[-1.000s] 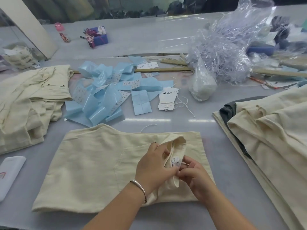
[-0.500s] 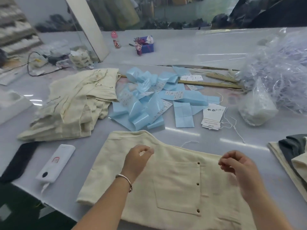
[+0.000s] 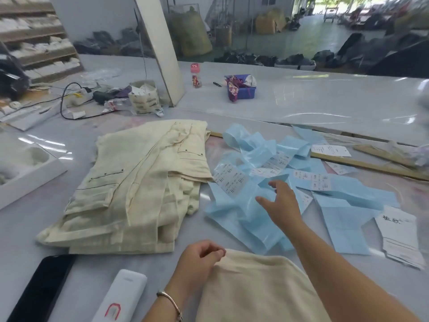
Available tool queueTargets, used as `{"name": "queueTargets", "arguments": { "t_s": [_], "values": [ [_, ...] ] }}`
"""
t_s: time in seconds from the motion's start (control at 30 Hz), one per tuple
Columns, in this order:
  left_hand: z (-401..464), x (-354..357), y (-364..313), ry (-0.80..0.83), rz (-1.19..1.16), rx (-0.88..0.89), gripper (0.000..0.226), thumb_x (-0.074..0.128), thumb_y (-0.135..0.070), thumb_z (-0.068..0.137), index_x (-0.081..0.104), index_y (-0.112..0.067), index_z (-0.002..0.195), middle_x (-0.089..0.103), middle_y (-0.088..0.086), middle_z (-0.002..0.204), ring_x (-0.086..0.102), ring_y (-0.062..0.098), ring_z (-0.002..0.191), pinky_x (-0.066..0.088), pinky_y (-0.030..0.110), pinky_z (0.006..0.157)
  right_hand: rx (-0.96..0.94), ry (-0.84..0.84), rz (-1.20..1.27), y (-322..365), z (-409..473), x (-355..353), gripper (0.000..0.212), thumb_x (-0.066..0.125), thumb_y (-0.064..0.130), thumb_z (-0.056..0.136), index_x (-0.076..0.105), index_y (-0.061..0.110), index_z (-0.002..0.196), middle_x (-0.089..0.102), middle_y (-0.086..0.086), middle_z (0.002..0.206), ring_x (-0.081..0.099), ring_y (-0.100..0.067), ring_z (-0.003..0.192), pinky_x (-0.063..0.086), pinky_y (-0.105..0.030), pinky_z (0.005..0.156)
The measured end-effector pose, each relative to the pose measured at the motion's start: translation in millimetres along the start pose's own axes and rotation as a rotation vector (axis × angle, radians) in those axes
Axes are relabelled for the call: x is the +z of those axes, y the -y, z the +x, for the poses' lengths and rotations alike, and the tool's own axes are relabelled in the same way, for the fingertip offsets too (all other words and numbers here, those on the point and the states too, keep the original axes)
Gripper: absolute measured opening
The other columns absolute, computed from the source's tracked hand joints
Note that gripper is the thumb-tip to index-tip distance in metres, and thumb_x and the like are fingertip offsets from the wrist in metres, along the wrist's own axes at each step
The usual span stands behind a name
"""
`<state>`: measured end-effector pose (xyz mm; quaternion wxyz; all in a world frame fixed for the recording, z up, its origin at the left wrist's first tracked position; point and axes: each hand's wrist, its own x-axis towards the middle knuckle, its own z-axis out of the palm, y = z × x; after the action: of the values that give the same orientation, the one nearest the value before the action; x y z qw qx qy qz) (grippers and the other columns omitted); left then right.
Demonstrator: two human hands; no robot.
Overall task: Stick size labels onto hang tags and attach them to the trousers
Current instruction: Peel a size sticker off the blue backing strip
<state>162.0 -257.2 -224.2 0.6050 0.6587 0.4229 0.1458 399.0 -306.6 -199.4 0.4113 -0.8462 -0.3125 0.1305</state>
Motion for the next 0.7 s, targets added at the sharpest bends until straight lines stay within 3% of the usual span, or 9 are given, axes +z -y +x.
{"name": "queueTargets", "arguments": {
  "t_s": [0.1, 0.2, 0.27, 0.33, 0.47, 0.6, 0.7],
  "values": [
    [17, -19, -11, 0.067, -0.019, 0.017, 0.012, 0.065, -0.006, 0.088, 0.073, -0.011, 0.081, 0.072, 0.004, 0.079, 0.059, 0.004, 0.070, 0.045, 0.015, 0.067, 0.118, 0.052, -0.164, 16, 44, 24, 0.063, 0.075, 0.038, 0.080, 0.046, 0.011, 0.129, 0.053, -0.006, 0.127, 0.050, -0.027, 0.120, 0.043, -0.040, 0.093],
    [32, -29, -21, 0.108, -0.060, 0.020, 0.011, 0.064, -0.008, 0.089, 0.073, -0.012, 0.083, 0.072, 0.005, 0.080, 0.058, 0.007, 0.071, 0.045, 0.018, 0.067, 0.313, 0.194, -0.233, 20, 61, 37, 0.041, 0.072, 0.040, 0.081, 0.048, 0.015, 0.103, 0.054, -0.003, 0.102, 0.056, -0.026, 0.102, 0.044, -0.038, 0.087],
    [43, -32, -25, 0.120, -0.091, 0.016, 0.011, 0.064, -0.009, 0.089, 0.072, -0.012, 0.083, 0.072, 0.000, 0.079, 0.060, 0.006, 0.072, 0.046, 0.017, 0.067, 0.398, 0.241, 0.029, 20, 65, 41, 0.022, 0.074, 0.020, 0.081, 0.054, 0.011, 0.085, 0.058, -0.006, 0.088, 0.057, -0.024, 0.081, 0.047, -0.033, 0.077],
    [55, -32, -29, 0.099, -0.135, 0.009, 0.012, 0.063, -0.010, 0.090, 0.072, -0.012, 0.083, 0.073, 0.001, 0.081, 0.062, 0.005, 0.072, 0.046, 0.017, 0.067, 0.445, 0.283, 0.336, 21, 63, 40, 0.005, 0.073, 0.006, 0.081, 0.068, 0.007, 0.079, 0.069, -0.011, 0.083, 0.062, -0.025, 0.072, 0.051, -0.032, 0.071],
    [77, -31, -41, -0.019, -0.335, -0.005, 0.016, 0.059, -0.011, 0.094, 0.072, -0.005, 0.085, 0.074, 0.003, 0.082, 0.068, 0.012, 0.075, 0.050, 0.019, 0.062, 0.438, 0.364, 0.878, 33, 48, 30, 0.024, 0.068, 0.003, 0.081, 0.071, 0.006, 0.104, 0.074, -0.011, 0.097, 0.071, -0.021, 0.078, 0.058, -0.027, 0.063],
    [98, -28, -61, -0.043, -0.504, -0.009, 0.022, 0.067, -0.030, 0.087, 0.074, -0.010, 0.092, 0.076, 0.005, 0.091, 0.072, 0.017, 0.090, 0.055, 0.023, 0.065, 0.366, 0.406, 1.024, 44, 34, 23, 0.037, 0.067, -0.001, 0.069, 0.070, 0.005, 0.106, 0.073, -0.013, 0.106, 0.072, -0.025, 0.085, 0.059, -0.031, 0.068],
    [110, -29, -79, 0.035, -0.590, 0.015, 0.048, 0.075, -0.052, 0.073, 0.072, -0.015, 0.103, 0.075, 0.005, 0.101, 0.071, 0.017, 0.096, 0.056, 0.030, 0.077, 0.327, 0.424, 1.036, 52, 27, 19, 0.038, 0.067, -0.005, 0.069, 0.069, 0.003, 0.106, 0.072, -0.016, 0.106, 0.071, -0.027, 0.083, 0.060, -0.033, 0.068]
  ]
}}
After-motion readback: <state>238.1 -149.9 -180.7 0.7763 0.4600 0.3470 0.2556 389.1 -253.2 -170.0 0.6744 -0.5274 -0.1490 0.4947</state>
